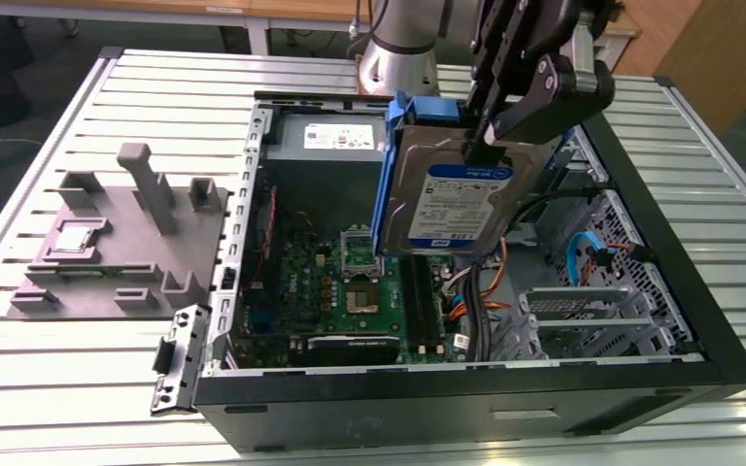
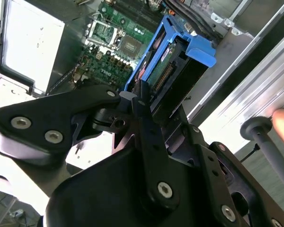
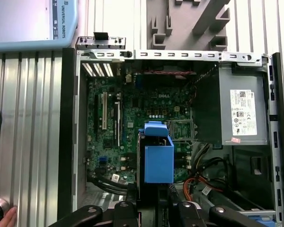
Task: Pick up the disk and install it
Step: 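Pick up the disk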
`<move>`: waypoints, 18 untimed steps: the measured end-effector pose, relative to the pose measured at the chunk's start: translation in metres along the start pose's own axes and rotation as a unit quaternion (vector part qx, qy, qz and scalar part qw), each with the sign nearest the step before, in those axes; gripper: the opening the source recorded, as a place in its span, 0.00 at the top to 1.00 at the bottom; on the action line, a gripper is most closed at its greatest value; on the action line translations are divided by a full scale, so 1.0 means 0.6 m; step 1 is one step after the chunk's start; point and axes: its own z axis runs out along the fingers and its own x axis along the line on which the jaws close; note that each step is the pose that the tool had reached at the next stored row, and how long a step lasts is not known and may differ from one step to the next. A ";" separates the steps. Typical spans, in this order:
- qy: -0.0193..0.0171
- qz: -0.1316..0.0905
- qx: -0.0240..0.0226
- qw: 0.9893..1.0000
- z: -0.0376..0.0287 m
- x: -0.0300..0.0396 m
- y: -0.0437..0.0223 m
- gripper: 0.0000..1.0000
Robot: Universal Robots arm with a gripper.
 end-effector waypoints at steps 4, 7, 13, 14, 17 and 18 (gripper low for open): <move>0.000 -0.001 0.006 1.000 0.001 0.001 0.000 0.65; 0.000 -0.001 0.006 1.000 0.001 0.004 0.000 0.65; 0.000 -0.001 0.006 1.000 0.000 0.014 0.000 0.65; 0.000 -0.001 0.006 1.000 0.000 0.015 0.000 0.65; 0.000 -0.001 0.006 1.000 0.000 0.018 0.000 0.65; 0.000 -0.001 0.006 1.000 0.000 0.018 0.000 0.65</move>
